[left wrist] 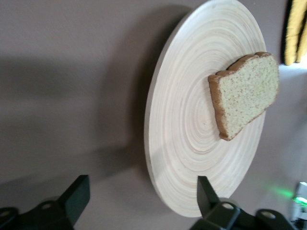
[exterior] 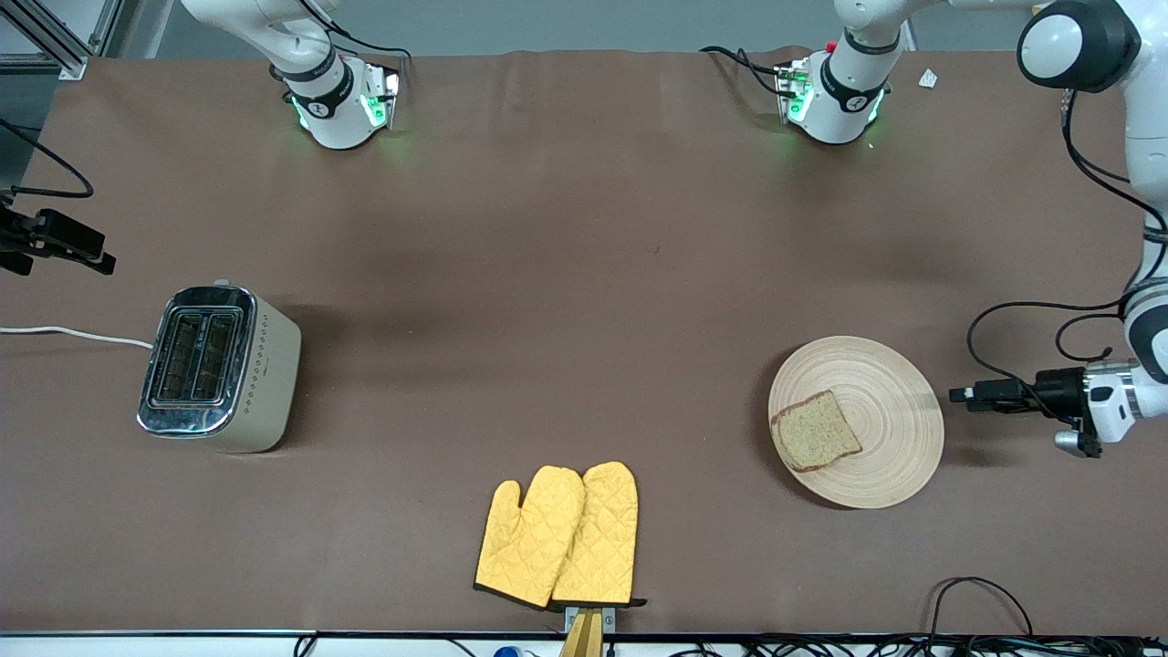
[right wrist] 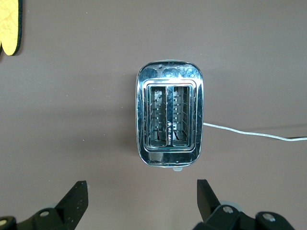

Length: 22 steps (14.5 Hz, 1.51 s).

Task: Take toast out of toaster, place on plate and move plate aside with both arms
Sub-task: 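Release the plate rim and draw the left gripper back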

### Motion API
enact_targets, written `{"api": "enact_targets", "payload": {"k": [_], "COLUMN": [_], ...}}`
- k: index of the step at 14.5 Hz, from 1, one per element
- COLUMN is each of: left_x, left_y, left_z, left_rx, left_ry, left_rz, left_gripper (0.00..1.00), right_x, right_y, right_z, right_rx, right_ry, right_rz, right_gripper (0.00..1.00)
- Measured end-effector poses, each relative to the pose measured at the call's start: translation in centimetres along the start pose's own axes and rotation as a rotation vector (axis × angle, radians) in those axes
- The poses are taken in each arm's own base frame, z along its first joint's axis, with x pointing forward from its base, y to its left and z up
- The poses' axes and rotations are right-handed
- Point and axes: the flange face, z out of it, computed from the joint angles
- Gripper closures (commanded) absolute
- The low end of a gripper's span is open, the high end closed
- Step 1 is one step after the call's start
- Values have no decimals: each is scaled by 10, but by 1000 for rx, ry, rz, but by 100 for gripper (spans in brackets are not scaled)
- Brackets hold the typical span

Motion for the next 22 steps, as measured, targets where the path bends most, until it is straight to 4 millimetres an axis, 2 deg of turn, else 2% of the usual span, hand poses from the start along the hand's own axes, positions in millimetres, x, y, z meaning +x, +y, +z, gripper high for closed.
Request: {"api": "enact_targets", "payload": {"k": [4, 9, 11, 13, 16, 22], "left_x": [21, 32, 35, 37, 38, 31], "left_y": [33, 78, 106, 156, 245, 380], "left_z": [-33, -64, -86, -103, -113, -97], "left_rx": [106, 175, 240, 283, 349, 516], "left_ry": [0, 18, 21, 5, -8, 1], "left_rz": [88, 119, 108, 78, 18, -63], "left_gripper": [0, 0, 0, 0, 0, 0], "right_x": [0, 0, 0, 0, 0, 0], "right_y": [0, 0, 0, 0, 0, 0], "right_z": [0, 0, 0, 0, 0, 0], "right_rx": [0, 0, 0, 0, 0, 0], "right_ry": [0, -1, -1, -1, -1, -2], "right_rz": [0, 0, 0, 0, 0, 0], "right_gripper": [0, 0, 0, 0, 0, 0]}}
